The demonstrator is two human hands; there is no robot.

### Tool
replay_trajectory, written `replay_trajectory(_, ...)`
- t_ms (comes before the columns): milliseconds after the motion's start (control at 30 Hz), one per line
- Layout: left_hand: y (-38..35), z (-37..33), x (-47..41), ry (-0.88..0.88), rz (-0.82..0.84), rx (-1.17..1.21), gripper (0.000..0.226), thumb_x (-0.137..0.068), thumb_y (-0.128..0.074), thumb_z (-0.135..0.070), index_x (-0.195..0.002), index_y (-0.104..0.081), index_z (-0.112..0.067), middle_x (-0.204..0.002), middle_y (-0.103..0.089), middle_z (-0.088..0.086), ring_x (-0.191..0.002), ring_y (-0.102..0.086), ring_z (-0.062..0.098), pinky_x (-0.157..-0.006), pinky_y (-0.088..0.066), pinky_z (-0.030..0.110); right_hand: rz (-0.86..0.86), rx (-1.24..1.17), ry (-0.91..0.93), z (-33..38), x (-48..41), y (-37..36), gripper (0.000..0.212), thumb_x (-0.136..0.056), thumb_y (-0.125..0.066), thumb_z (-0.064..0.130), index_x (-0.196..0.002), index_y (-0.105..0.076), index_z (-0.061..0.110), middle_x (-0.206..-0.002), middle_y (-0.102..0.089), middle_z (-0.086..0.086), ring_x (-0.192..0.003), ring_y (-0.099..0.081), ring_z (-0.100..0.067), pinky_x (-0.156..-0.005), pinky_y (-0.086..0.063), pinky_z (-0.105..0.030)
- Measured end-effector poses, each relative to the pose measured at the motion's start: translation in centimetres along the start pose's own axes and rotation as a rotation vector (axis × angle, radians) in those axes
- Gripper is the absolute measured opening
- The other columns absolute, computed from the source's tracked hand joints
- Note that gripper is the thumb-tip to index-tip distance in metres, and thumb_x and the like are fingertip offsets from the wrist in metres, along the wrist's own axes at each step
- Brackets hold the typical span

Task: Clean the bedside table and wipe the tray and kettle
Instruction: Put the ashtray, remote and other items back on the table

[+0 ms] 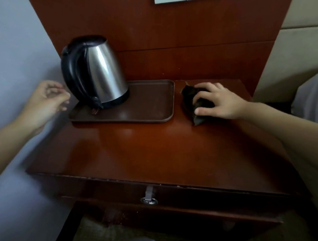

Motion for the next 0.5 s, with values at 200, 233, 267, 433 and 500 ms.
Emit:
replay_trajectory(200, -4.0, -4.8, 4.8, -0.116, 0.212, -0.095, 0.033, -0.09, -0.052, 0.003, -0.076, -0.055, -0.027, -0.061, -0.06, -0.005, -0.047, -0.055, -0.002, -0.049, -0.045, 0.009, -0.066, 0.064, -0.226, -0.8, 0.4, 0.6, 0.043, -0.088, -0.055, 0.045, -0.122, -0.042, 0.024, -0.14, -0.034, -0.004, -0.122, -0.036, -0.037, -0.096, -0.039, -0.052)
replay_trajectory(233, -5.8, -6.0, 6.2, -0.141, 0.32, -0.133, 0.035, -0.09, -0.054, 0.001, -0.075, -0.059, -0.03, -0.059, -0.062, -0.008, -0.05, -0.056, -0.001, -0.052, -0.046, 0.011, -0.07, 0.022, -0.24, -0.6, 0.9, 0.9, 0.046, -0.088, -0.055, 0.044, -0.126, -0.038, 0.025, -0.141, -0.034, -0.004, -0.125, -0.035, -0.037, -0.099, -0.036, -0.054)
replay_trajectory(267, -7.8, -7.1, 7.8, -0.164, 0.432, -0.174, 0.035, -0.09, -0.056, -0.002, -0.075, -0.062, -0.033, -0.06, -0.063, -0.009, -0.053, -0.057, 0.0, -0.055, -0.048, 0.014, -0.084, -0.019, -0.244, -0.3, 1.6, 1.4, 0.049, -0.089, -0.054, 0.043, -0.13, -0.034, 0.026, -0.143, -0.032, -0.004, -0.128, -0.032, -0.036, -0.102, -0.033, -0.055)
replay_trajectory(433, -16.1, -12.7, 16.2, -0.259, 0.78, -0.225, 0.007, -0.084, -0.064, -0.017, -0.086, -0.064, -0.024, -0.082, -0.068, 0.004, -0.062, -0.06, 0.002, -0.062, -0.048, 0.016, -0.118, 0.072, -0.102, 3.1, 8.7, 5.7, 0.022, -0.094, -0.048, 0.028, -0.114, -0.054, 0.023, -0.12, -0.054, -0.002, -0.112, -0.05, -0.026, -0.084, -0.047, -0.042)
replay_trajectory(500, -19.0, -14.8, 19.1, -0.329, 0.864, -0.272, 0.009, -0.086, -0.064, -0.014, -0.086, -0.065, -0.023, -0.084, -0.07, 0.008, -0.064, -0.061, 0.005, -0.067, -0.048, 0.019, -0.08, 0.092, -0.122, 3.4, 13.0, 7.0, 0.018, -0.094, -0.046, 0.029, -0.104, -0.06, 0.024, -0.098, -0.061, 0.002, -0.097, -0.059, -0.024, -0.077, -0.05, -0.039)
Point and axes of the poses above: each hand's wrist, its own x-axis away from the middle knuckle, its own y-axis out of the back of the hand, z = x × y, the point moved 9 cm from there along -x, towards the middle knuckle
